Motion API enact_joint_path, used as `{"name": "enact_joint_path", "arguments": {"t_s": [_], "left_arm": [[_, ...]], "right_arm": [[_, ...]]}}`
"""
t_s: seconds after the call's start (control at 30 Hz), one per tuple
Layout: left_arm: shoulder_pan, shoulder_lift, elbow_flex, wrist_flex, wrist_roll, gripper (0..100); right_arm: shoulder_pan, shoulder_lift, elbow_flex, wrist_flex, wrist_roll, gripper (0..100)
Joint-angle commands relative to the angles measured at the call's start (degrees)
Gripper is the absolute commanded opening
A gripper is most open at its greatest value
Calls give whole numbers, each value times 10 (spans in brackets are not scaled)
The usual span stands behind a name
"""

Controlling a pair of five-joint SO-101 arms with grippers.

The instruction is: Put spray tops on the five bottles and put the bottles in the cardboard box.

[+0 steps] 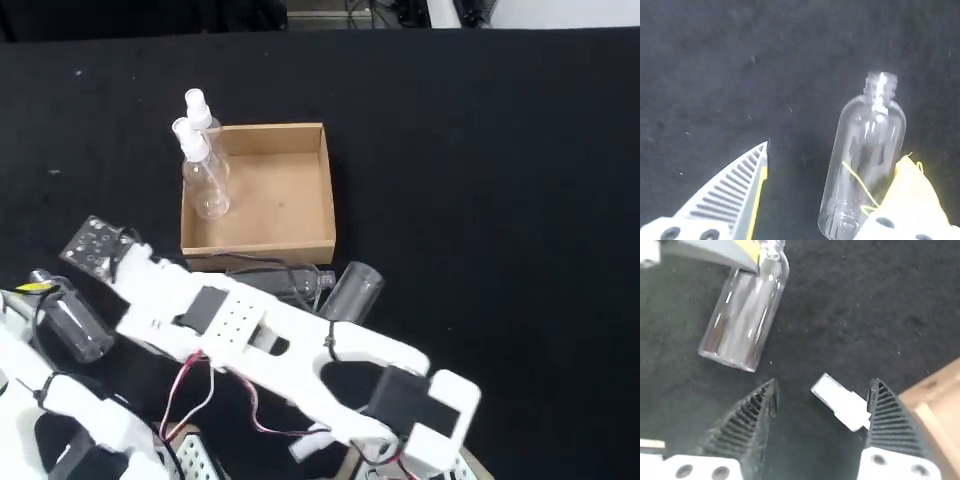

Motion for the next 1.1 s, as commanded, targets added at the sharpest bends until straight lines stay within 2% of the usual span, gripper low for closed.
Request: {"name": "enact_joint_path", "arguments": {"t_s": [0.0,0.13,0.3,0.7,0.9,1.07], "left_arm": [[23,-10,0,2,-6,284],[51,-10,18,-3,-3,283],[65,-10,19,-4,-2,282],[65,-9,53,-97,-4,283],[66,28,-20,-47,-6,284],[68,145,-121,15,-6,282]], "right_arm": [[32,-53,7,-14,4,258],[49,-65,25,-13,4,258],[33,-113,72,-16,4,258],[36,-278,205,-13,4,258],[37,-374,270,-12,8,258],[56,-456,320,-11,90,258]]}}
